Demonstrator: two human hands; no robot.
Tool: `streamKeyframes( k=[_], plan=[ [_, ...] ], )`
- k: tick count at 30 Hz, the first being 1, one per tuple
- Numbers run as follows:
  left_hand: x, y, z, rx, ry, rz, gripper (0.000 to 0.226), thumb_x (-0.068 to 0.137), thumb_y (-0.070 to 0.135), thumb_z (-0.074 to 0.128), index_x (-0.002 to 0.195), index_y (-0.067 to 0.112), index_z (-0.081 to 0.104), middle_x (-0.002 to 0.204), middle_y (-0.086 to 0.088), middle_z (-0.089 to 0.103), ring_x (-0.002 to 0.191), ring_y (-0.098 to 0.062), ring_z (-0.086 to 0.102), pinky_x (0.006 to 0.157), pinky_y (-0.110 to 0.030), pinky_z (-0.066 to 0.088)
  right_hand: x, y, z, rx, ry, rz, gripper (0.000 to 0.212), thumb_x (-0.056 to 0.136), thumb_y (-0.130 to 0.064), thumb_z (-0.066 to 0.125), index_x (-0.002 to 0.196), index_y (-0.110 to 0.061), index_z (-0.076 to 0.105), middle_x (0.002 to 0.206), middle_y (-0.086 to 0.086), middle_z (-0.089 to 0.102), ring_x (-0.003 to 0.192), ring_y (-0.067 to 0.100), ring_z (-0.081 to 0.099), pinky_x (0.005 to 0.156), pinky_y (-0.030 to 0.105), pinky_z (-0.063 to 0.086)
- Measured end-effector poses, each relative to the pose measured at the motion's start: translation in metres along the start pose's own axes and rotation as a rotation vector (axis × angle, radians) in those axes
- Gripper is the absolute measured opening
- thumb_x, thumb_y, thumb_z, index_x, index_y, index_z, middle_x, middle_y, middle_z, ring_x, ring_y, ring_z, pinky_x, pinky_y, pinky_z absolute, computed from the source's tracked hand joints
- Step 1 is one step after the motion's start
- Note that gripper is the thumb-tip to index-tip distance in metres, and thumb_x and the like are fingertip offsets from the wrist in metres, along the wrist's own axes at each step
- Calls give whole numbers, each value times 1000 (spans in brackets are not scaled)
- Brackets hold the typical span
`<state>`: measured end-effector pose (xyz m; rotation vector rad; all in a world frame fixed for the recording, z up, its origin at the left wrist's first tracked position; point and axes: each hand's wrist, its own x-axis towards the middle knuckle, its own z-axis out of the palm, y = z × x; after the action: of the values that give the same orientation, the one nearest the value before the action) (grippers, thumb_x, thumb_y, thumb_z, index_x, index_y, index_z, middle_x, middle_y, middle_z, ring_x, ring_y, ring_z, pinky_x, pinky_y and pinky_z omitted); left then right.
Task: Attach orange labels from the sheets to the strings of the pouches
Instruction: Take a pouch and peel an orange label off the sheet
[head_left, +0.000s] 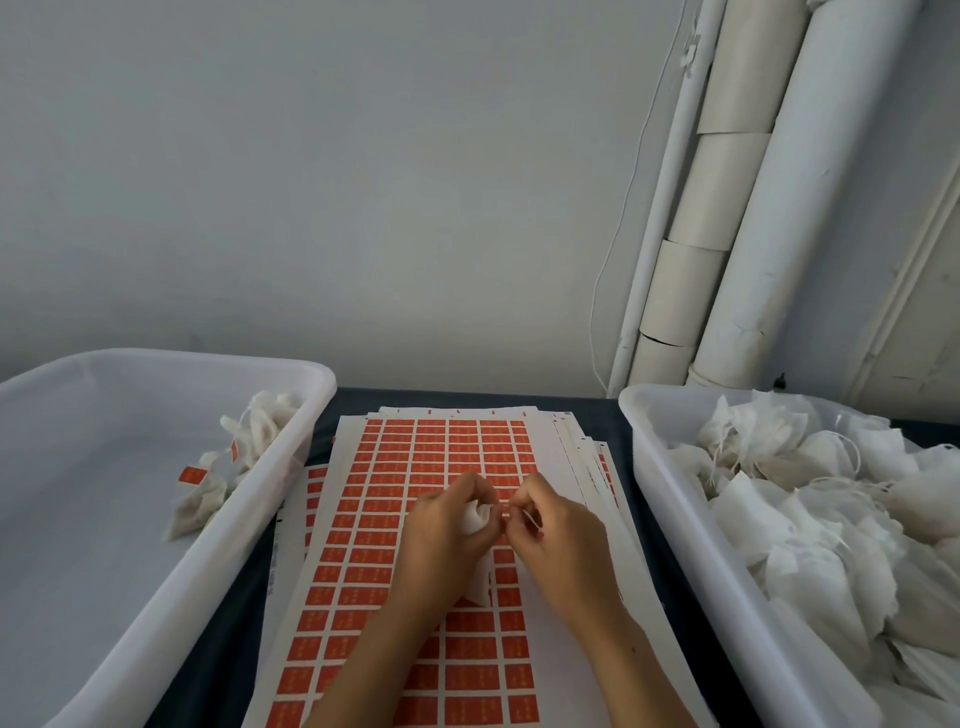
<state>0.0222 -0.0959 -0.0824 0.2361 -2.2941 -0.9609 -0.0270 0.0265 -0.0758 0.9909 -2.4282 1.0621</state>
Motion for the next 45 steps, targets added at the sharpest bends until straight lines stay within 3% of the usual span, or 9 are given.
streamKeyframes(
  k=[13,15,18,22,26,29,34,41,45],
  plan=[
    [1,4,-7,-373,110,-255,11,82,23,71,81,27,61,79,18,63,75,11,61,50,-5,44,2,7,-7,31,158,179,20,86,-24,64,76,-26,46,69,-16,56,55,4,58,54,5,41],
    [2,7,-7,-397,82,-284,9,83,24,70,82,27,61,81,16,64,74,3,63,51,-6,45,2,9,-6,49,176,201,18,86,-24,64,77,-25,48,68,-18,54,55,3,57,53,4,40],
    [3,9,-15,-456,-91,-332,10,84,33,66,83,23,64,75,12,66,68,-4,65,53,-9,47,2,11,-6,112,226,211,19,87,-23,62,75,-28,48,66,-21,53,56,4,58,51,4,41],
    [4,8,-28,-490,-413,-380,42,76,58,54,65,18,62,55,11,62,62,-12,62,68,-17,50,4,11,-3,184,256,210,22,88,-23,60,75,-32,45,70,-21,55,63,6,61,56,7,45],
    [6,4,-36,-903,-658,-506,43,85,55,49,72,20,70,59,5,53,57,-7,48,65,-22,42,5,12,1,225,217,216,13,89,-25,59,81,-28,49,76,-21,57,68,7,63,61,9,48],
    [6,3,-36,-1179,-559,-515,42,86,49,51,98,16,74,68,0,55,62,-8,51,70,-21,47,4,10,5,217,135,195,9,89,-28,59,85,-27,51,76,-24,57,68,2,62,59,6,46],
    [4,2,-29,-1089,-412,-514,39,89,48,46,122,34,61,117,7,67,106,-15,65,84,-33,55,0,5,11,192,6,119,6,89,-34,57,90,-32,51,81,-30,56,70,-4,61,63,4,47],
    [1,2,-23,-1009,-288,-547,28,95,30,47,119,25,61,115,-1,67,104,-19,66,79,-31,56,0,7,11,103,-87,65,21,90,-35,51,106,-25,61,98,-17,63,74,-2,57,74,3,44],
    [1,4,-24,-1003,-281,-504,26,94,18,50,110,26,68,109,5,70,102,-16,66,80,-30,56,-1,6,7,86,-85,79,37,84,-45,43,108,-24,62,92,-21,59,68,-5,55,64,-2,39]
  ],
)
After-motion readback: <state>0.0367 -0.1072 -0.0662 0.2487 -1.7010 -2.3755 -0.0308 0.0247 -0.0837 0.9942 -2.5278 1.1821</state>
